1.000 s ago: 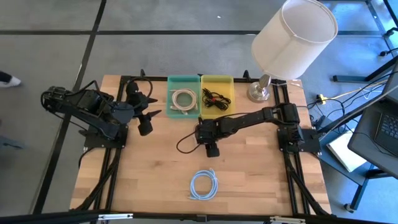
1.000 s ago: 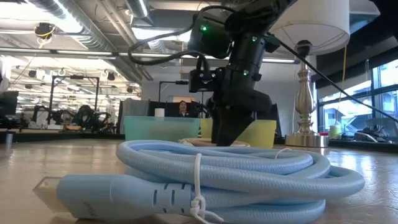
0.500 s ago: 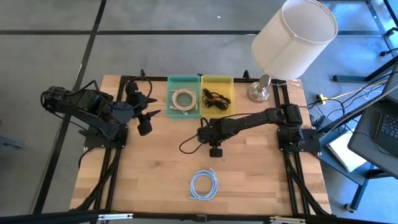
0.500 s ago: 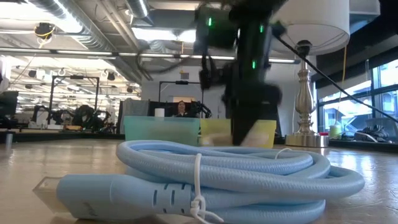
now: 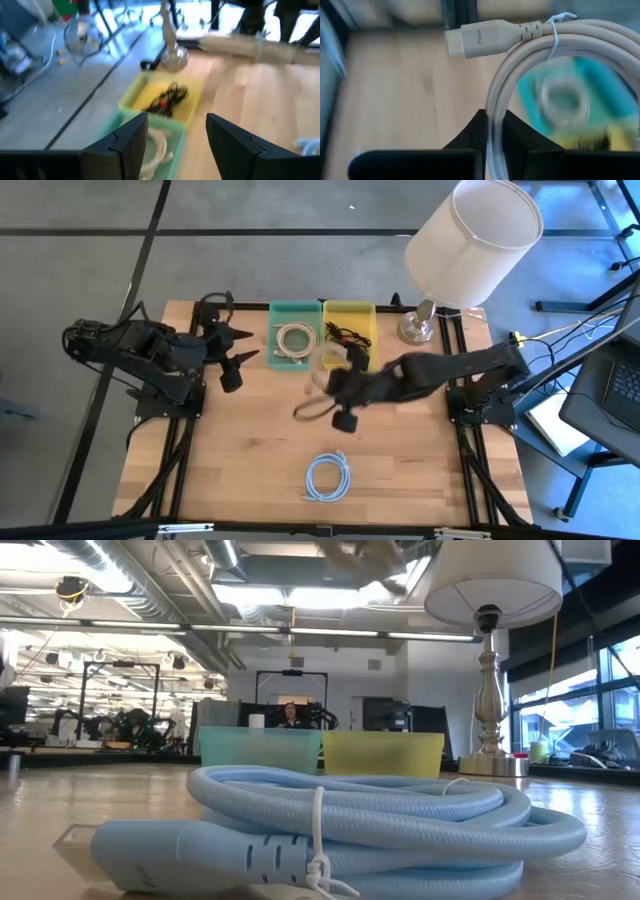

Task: Pick & Place USB Port
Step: Put the brown HDMI cable into the green bin

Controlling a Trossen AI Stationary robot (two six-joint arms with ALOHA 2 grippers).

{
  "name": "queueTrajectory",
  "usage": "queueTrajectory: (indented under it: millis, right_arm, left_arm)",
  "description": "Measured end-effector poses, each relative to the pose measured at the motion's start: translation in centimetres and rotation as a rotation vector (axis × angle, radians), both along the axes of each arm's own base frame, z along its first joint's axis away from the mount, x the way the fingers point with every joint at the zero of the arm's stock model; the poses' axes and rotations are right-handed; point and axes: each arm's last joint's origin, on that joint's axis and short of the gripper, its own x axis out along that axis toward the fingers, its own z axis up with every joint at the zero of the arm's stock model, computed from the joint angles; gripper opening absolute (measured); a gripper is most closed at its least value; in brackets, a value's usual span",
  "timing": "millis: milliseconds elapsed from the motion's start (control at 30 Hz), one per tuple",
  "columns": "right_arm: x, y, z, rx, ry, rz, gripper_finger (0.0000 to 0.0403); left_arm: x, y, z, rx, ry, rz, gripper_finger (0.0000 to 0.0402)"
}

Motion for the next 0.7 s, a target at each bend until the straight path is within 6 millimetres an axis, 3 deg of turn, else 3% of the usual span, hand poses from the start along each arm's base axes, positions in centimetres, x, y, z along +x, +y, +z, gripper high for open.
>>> queueTrajectory:
  millis: [133,300,500,700]
  right_arm:
    - [-0.1,-1.1,5.3,0.042,-0.298,0.146,0.0033]
    - [-0.3,-1.5,8.3,0.148,-0.469,0.418,0.0033]
    - [-0.1,-1.7,8.2,0.150,-0.456,0.423,0.0033]
    - [1.0,-1.9,7.3,0.144,-0.436,0.427,0.0033]
  left_arm:
    - [1.0,0.5,1.4,0.035,-0.098,-0.095,0.0196]
    - [1.8,1.6,2.9,0.087,-0.221,-0.208,0.0196]
    - [2.5,2.4,4.3,0.127,-0.356,-0.313,0.0196]
    - [4.1,2.7,4.0,0.133,-0.354,-0.376,0.0196]
